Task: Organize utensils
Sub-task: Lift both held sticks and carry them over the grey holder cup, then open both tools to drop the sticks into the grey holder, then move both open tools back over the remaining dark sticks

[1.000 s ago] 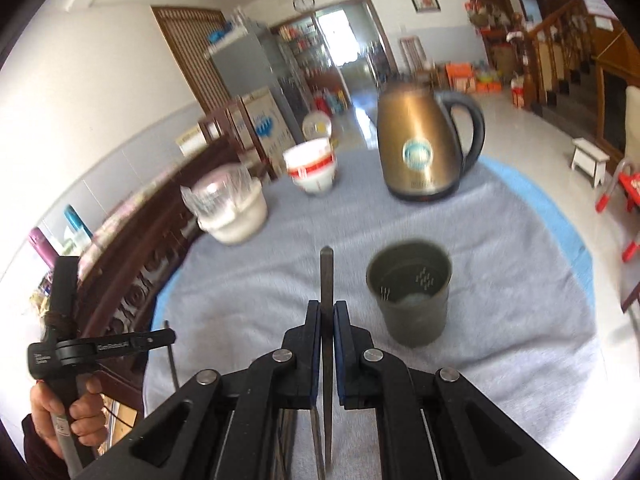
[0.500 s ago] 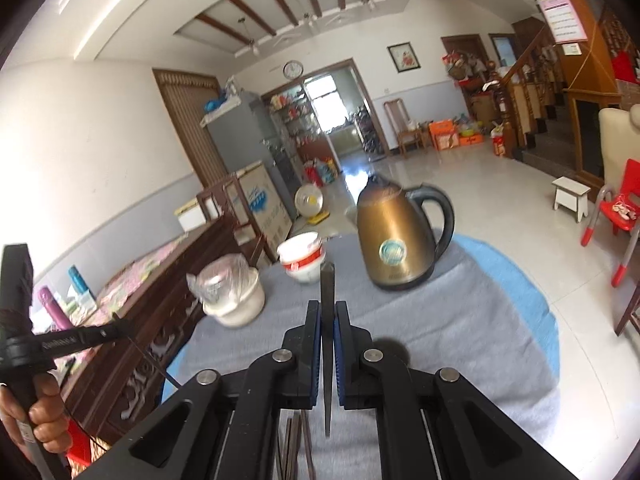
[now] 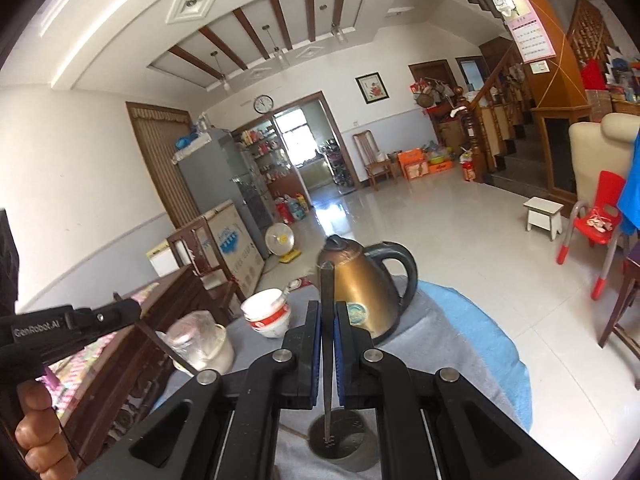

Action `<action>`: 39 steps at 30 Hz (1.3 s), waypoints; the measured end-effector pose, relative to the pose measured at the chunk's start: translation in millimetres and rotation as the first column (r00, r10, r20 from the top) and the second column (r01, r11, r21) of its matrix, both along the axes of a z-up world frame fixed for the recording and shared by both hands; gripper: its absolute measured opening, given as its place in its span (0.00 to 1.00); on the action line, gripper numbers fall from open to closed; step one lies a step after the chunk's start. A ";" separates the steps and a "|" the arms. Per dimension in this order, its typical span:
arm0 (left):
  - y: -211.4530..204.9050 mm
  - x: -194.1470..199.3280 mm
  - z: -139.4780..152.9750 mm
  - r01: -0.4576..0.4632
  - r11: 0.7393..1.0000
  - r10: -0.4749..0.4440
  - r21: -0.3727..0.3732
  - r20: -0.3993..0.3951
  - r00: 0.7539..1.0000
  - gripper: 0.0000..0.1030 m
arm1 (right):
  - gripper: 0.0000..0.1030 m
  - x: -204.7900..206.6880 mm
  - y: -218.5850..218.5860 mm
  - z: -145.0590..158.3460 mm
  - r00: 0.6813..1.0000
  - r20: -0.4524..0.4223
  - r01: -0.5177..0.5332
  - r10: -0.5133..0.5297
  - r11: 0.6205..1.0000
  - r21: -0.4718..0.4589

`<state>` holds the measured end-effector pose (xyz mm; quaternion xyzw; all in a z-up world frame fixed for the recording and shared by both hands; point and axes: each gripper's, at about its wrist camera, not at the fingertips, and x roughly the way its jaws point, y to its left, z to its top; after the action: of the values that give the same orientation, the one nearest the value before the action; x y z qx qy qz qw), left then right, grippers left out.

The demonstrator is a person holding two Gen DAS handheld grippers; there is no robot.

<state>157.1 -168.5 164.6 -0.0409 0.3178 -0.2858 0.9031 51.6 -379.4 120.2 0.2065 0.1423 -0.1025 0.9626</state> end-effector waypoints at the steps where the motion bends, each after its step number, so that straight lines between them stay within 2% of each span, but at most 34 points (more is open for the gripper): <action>1: -5.6 1.3 -5.5 -0.002 1.000 0.002 0.001 0.001 1.000 0.06 | 0.06 2.7 -1.5 -3.8 1.000 -0.008 0.004 -0.004 1.000 -0.001; 9: -26.8 16.9 -62.7 -0.016 0.998 0.021 0.065 -0.088 0.996 0.06 | 0.06 16.5 -9.9 -47.7 0.995 -0.103 0.008 -0.006 1.000 0.017; 16: -20.7 17.7 -92.3 -0.007 0.995 0.024 0.101 -0.170 0.985 0.06 | 0.10 19.3 -17.9 -72.5 0.989 -0.149 -0.005 0.022 0.993 0.117; 17: -19.0 17.2 -93.1 -0.007 0.995 0.025 0.104 -0.175 0.984 0.08 | 0.10 17.7 -20.8 -74.9 0.989 -0.143 -0.009 0.031 0.989 0.149; 19: -13.3 14.1 -95.5 -0.004 0.994 0.024 0.107 -0.188 0.982 0.20 | 0.11 15.1 -25.8 -81.0 0.989 -0.134 -0.027 0.056 0.977 0.209; 20: -9.6 12.5 -97.4 -0.006 0.994 0.028 0.108 -0.196 0.980 0.37 | 0.13 12.9 -28.3 -84.7 0.990 -0.127 -0.034 0.066 0.970 0.243; 21: -4.3 10.0 -98.3 -0.012 0.995 0.032 0.103 -0.198 0.980 0.47 | 0.21 12.1 -29.1 -86.6 0.990 -0.121 -0.038 0.073 0.963 0.266; 22: 3.8 4.1 -98.2 -0.022 0.995 0.040 0.095 -0.189 0.981 0.47 | 0.30 7.6 -29.6 -88.7 0.991 -0.109 -0.046 0.080 0.956 0.289; 23: 8.4 1.9 -99.4 -0.025 0.995 0.042 0.096 -0.181 0.983 0.47 | 0.35 1.7 -29.3 -89.7 0.992 -0.093 -0.050 0.082 0.952 0.301; 25: 21.9 -7.8 -100.8 -0.031 0.994 0.048 0.104 -0.162 0.986 0.48 | 0.61 -13.1 -25.8 -90.3 0.996 -0.056 -0.050 0.070 0.953 0.298; 28: 45.9 -21.7 -108.4 -0.057 0.992 0.074 0.115 -0.152 0.986 0.48 | 0.61 -37.5 -19.2 -86.3 0.998 0.031 -0.063 0.056 0.956 0.288; 31: 68.9 -38.8 -121.4 -0.103 0.982 0.124 0.158 -0.127 0.984 0.48 | 0.60 -61.1 -8.6 -83.1 0.997 0.070 -0.055 0.037 0.961 0.272; 36: 101.1 -61.5 -150.5 -0.175 0.948 0.210 0.268 -0.110 0.971 0.48 | 0.57 -83.2 23.5 -84.7 0.996 0.064 -0.078 0.066 0.978 0.195; 39: 121.7 -68.9 -168.2 -0.216 0.930 0.262 0.296 -0.126 0.957 0.48 | 0.44 -84.3 44.2 -95.2 0.994 0.023 -0.114 0.111 0.978 0.172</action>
<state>88.2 -46.7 -3.6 0.0249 0.4206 -0.1214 0.8988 -32.6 -335.2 25.0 0.2818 0.1558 -0.0338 0.9461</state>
